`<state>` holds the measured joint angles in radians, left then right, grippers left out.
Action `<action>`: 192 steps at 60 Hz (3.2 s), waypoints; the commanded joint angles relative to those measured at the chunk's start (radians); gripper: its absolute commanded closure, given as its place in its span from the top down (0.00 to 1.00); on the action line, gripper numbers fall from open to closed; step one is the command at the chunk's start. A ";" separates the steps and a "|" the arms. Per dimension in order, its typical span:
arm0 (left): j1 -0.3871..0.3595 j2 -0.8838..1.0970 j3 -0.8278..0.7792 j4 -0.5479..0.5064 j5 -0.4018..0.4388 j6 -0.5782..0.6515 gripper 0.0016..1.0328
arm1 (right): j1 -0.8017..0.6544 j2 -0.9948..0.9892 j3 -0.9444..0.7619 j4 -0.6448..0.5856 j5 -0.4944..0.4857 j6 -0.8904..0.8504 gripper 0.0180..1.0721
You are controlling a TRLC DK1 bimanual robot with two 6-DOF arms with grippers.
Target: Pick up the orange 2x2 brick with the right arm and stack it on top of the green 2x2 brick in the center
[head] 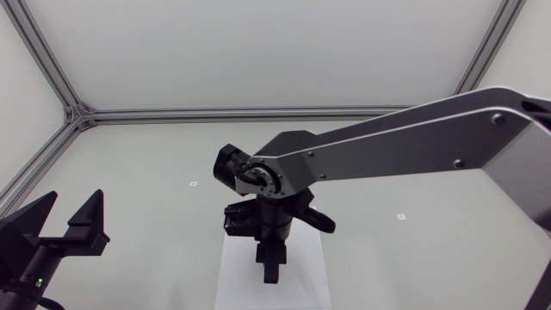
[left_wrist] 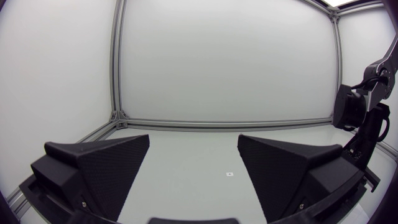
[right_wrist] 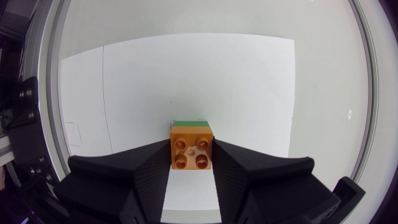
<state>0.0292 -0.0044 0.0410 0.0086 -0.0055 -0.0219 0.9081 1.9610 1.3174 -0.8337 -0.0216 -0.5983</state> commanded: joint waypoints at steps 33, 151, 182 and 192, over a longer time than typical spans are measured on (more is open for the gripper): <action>0.001 -0.008 -0.041 -0.013 0.004 0.013 0.96 | 0.005 0.072 -0.104 0.012 -0.012 -0.060 0.29; 0.001 -0.008 -0.041 -0.015 0.004 0.013 0.96 | -0.018 0.064 -0.067 0.084 -0.023 -0.024 0.46; 0.001 -0.008 -0.041 -0.013 0.004 0.013 0.96 | -0.015 0.062 -0.058 0.085 -0.029 -0.006 0.42; 0.001 -0.008 -0.041 -0.013 0.004 0.013 0.96 | -0.009 0.059 -0.063 0.082 -0.034 -0.006 0.42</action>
<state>0.0292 -0.0044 0.0410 0.0086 -0.0055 -0.0223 0.8902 1.9938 1.2739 -0.7479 -0.0517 -0.6209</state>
